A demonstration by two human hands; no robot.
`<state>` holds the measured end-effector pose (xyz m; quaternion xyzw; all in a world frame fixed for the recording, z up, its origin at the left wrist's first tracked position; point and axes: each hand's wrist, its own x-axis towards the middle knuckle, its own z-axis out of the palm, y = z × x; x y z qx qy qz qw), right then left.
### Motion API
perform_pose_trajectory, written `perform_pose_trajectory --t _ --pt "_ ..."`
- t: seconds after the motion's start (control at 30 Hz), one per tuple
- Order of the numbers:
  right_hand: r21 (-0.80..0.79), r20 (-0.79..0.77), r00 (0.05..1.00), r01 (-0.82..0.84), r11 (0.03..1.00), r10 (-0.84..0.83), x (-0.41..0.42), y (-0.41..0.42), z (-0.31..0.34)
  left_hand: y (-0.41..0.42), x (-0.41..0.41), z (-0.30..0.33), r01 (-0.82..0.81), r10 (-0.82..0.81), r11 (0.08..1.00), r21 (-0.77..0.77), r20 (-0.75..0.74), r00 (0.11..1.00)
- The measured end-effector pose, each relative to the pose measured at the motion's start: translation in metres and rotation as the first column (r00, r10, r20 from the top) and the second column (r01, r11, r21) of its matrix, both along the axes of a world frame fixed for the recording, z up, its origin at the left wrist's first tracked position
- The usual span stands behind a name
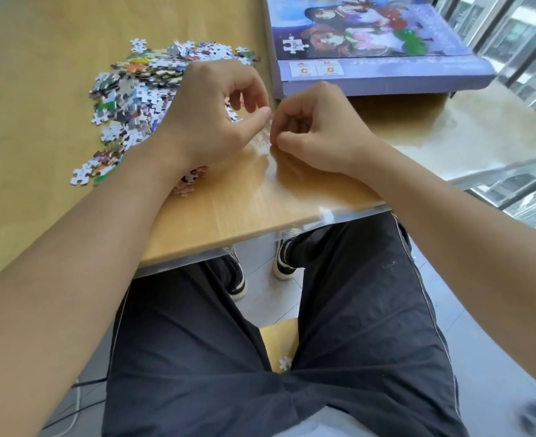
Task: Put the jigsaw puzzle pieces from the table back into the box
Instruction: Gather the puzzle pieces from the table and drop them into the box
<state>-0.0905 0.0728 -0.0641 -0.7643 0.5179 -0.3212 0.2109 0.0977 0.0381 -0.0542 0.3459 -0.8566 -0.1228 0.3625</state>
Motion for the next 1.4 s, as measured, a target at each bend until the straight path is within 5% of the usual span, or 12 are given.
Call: perform_pose_trajectory --t 0.3,0.5,0.67,0.77,0.87,0.97,1.13,1.4 --pt "-0.054 0.017 0.997 -0.077 0.996 0.078 0.040 -0.002 0.003 -0.001 0.047 0.008 -0.138 0.138 0.990 -0.009 0.127 0.982" --pt "-0.017 -0.015 0.995 -0.100 0.995 0.100 0.038 0.011 -0.005 0.018 0.041 -0.007 -0.071 0.074 0.997 -0.025 0.185 0.980" --pt "-0.038 0.021 0.959 -0.280 0.959 0.281 0.032 0.064 0.021 0.046 0.033 0.019 0.056 -0.019 0.978 -0.201 0.182 0.983" --pt "0.105 -0.093 0.894 -0.429 0.897 0.438 0.020 0.109 0.004 0.090 0.026 0.016 0.168 -0.140 0.943 -0.286 0.116 0.983" --pt "0.323 -0.330 0.795 -0.412 0.852 0.509 0.020 0.128 -0.056 0.135 0.015 -0.031 0.317 -0.251 0.891 -0.324 0.229 0.941" --pt "0.602 -0.432 0.724 -0.212 0.770 0.538 0.023 0.135 -0.138 0.168 0.005 -0.101 0.433 -0.362 0.896 -0.099 0.403 0.841" --pt "0.744 -0.460 0.666 -0.072 0.665 0.587 0.033 0.136 -0.221 0.144 0.016 -0.175 0.043 -0.312 0.893 0.448 0.547 0.777" --pt "0.654 -0.546 0.554 -0.187 0.733 0.628 0.052 0.148 -0.255 0.140 0.022 -0.202 -0.004 -0.306 0.849 0.528 0.497 0.812"
